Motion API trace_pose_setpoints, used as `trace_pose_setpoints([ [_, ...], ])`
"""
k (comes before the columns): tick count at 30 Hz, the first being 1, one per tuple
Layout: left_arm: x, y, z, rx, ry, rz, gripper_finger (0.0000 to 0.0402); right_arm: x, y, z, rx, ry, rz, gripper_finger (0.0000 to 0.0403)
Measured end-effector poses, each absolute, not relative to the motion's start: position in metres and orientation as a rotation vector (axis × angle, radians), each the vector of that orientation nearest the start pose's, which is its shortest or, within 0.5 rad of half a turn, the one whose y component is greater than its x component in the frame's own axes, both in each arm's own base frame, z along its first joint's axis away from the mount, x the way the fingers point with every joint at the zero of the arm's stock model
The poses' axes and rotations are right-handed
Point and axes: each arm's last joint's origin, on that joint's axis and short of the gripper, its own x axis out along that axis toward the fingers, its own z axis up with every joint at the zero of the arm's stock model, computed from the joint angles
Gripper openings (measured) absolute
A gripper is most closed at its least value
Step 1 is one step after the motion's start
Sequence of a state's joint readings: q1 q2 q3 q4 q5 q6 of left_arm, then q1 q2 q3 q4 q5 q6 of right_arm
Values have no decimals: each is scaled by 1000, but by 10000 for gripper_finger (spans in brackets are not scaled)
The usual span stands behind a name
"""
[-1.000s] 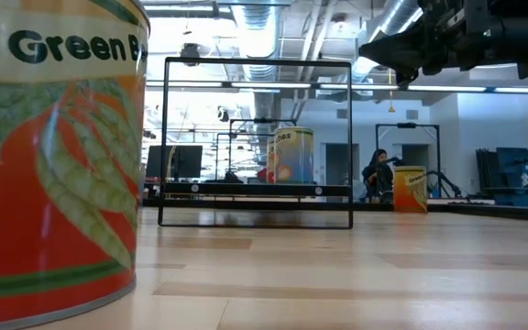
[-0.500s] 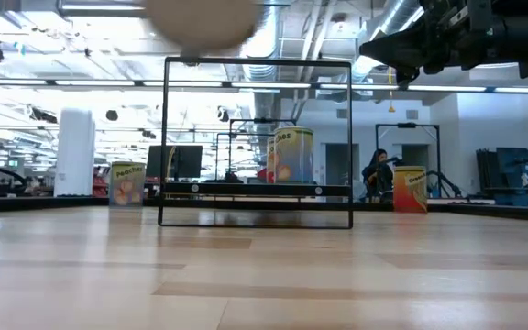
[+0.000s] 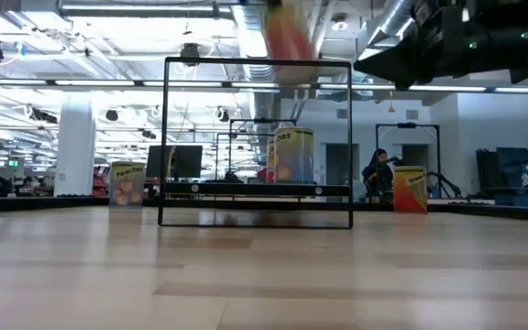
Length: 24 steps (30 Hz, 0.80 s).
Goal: Pick and place cans onto a shelf
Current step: Put the bottom canned green peas on the shelf
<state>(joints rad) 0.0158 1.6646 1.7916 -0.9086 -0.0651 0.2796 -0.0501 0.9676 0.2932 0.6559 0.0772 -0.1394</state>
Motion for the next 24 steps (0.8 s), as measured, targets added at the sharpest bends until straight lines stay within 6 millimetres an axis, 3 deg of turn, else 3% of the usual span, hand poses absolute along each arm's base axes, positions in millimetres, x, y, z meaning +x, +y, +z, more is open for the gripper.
trace_pose_setpoints([
  [4, 368, 25, 368, 304, 842, -20, 0, 195, -15, 212, -129, 43, -140, 9],
  [9, 390, 24, 333, 304, 940, -49, 0, 195, -13, 211, -124, 50, -127, 9],
  [24, 417, 19, 286, 315, 1036, -25, 0, 196, -3, 213, -123, 22, -82, 9],
])
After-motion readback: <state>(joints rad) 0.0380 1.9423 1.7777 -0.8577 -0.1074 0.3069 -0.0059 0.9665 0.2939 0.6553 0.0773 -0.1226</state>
